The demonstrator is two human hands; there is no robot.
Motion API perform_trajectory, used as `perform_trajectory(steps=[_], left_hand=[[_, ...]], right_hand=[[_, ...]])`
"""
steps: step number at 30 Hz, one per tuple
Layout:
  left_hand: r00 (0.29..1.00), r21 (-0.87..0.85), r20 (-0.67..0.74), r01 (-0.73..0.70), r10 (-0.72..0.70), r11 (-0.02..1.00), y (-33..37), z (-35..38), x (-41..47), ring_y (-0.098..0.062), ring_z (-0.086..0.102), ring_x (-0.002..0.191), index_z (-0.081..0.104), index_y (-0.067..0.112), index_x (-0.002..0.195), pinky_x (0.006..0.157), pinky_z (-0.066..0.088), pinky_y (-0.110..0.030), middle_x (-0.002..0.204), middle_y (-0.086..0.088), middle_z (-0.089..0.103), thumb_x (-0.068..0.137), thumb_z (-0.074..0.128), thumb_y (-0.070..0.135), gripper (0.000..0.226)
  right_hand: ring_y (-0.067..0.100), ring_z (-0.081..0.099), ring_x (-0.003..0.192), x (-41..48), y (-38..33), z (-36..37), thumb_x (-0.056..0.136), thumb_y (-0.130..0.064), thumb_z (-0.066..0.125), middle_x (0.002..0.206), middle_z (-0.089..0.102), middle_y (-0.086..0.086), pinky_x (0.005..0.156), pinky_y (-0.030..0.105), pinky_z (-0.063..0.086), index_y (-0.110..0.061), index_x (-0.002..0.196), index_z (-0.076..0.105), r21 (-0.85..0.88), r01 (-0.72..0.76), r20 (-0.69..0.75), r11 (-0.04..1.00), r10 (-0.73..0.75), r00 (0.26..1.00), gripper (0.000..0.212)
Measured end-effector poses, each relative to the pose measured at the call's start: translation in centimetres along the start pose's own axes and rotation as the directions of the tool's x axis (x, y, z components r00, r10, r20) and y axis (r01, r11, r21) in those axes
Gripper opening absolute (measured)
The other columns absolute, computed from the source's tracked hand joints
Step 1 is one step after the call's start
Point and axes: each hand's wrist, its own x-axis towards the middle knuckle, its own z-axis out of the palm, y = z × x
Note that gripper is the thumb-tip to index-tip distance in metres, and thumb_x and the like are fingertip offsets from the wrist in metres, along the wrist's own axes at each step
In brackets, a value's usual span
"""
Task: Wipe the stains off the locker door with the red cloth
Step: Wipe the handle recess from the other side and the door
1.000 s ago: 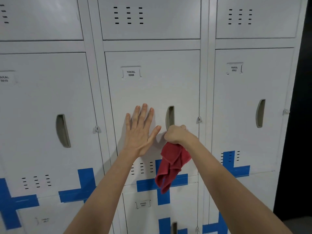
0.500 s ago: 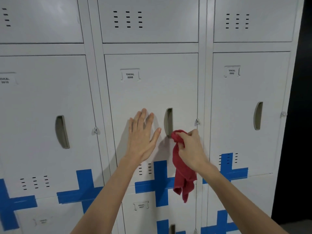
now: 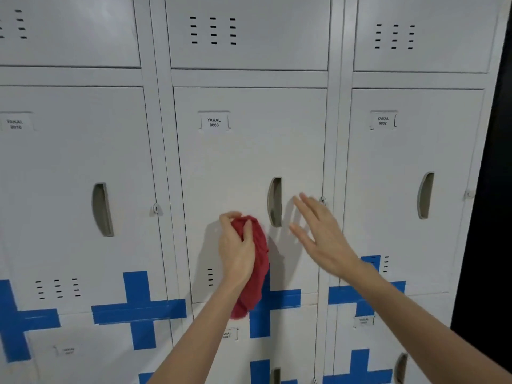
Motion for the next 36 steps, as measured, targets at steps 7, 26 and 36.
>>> perform_trajectory(steps=[7, 26, 36], left_hand=[[0.793, 0.535, 0.208, -0.583, 0.573, 0.612, 1.1, 4.1, 2.9, -0.019, 0.052, 0.079, 0.061, 0.013, 0.091, 0.056, 0.049, -0.033, 0.088, -0.004, 0.057, 0.086, 0.065, 0.020, 0.010], [0.501, 0.489, 0.693, -0.855, 0.518, 0.173, -1.3, 1.1, 5.0, -0.013, 0.049, 0.079, 0.058, 0.026, 0.101, 0.047, 0.040, -0.019, 0.093, 0.000, 0.041, 0.093, 0.047, 0.046, 0.025], [0.323, 0.370, 0.834, -0.929, 0.447, -0.020, 0.0, 0.5, 6.5, -0.015, 0.047, 0.068, 0.059, 0.022, 0.102, 0.040, 0.034, -0.025, 0.089, -0.004, 0.044, 0.096, 0.049, 0.037, 0.019]], right_hand=[[0.017, -0.019, 0.144, 4.8, 2.9, 0.0, 0.092, -0.054, 0.001, 0.157, -0.018, -0.003, 0.115, 0.053, -0.007, -0.025, 0.151, -0.007, -0.403, 0.039, 0.025, 0.914, -0.031, 0.999, 0.066], [0.015, -0.023, 0.143, 5.2, 4.6, 0.7, 0.096, -0.049, 0.013, 0.157, -0.021, -0.005, 0.114, 0.053, -0.010, -0.026, 0.150, -0.007, -0.285, 0.119, 0.035, 0.951, -0.114, 0.993, 0.062], [0.014, -0.023, 0.143, 5.1, 4.3, 0.5, 0.093, -0.054, 0.009, 0.157, -0.021, -0.005, 0.115, 0.054, -0.007, -0.026, 0.151, -0.006, -0.295, 0.107, 0.034, 0.950, -0.102, 0.994, 0.066]])
